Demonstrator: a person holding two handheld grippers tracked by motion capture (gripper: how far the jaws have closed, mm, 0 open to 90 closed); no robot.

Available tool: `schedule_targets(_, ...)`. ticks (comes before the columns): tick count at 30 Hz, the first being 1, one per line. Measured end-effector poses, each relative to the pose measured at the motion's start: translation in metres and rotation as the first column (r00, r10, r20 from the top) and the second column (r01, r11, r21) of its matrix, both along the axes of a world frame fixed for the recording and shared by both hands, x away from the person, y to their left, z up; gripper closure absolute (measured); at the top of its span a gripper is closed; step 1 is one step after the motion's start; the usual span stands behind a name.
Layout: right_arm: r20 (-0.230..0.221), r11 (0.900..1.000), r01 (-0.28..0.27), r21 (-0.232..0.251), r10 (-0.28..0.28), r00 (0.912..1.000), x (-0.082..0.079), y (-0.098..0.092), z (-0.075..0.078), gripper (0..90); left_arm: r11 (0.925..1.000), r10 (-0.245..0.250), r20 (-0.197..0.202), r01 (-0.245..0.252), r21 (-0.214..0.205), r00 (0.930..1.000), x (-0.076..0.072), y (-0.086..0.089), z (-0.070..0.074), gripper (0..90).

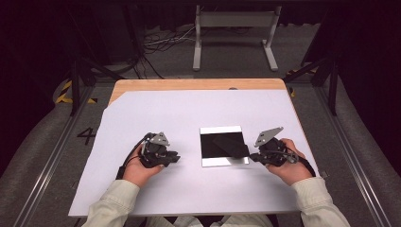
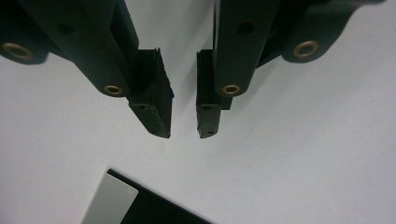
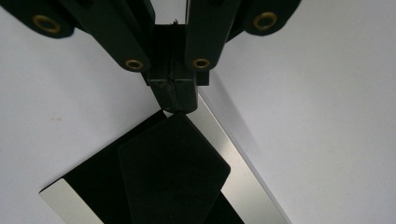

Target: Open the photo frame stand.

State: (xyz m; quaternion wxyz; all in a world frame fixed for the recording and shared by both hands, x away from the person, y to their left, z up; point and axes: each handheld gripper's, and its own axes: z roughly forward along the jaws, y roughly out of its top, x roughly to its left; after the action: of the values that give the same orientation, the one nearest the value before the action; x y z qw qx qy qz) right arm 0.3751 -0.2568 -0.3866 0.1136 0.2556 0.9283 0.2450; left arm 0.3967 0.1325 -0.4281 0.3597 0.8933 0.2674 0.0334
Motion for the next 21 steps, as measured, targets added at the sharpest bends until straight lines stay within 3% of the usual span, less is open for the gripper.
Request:
schedule_targets(11,0.078,0.9972,0.005,0.074,-0.011,0.9969,-0.003,0.000,0.010,90.0,1.0000,-0.001,0.001,0.001,0.001,1.0000,0.000,-0.001,-0.001,74.8)
schedule_targets(21,0.115,0.9915,0.013,0.129,-0.028,0.9930,-0.004,0.000,0.014,90.0,1.0000,-0.004,0.004,0.004,0.007,1.0000,0.000,-0.002,-0.001,74.4)
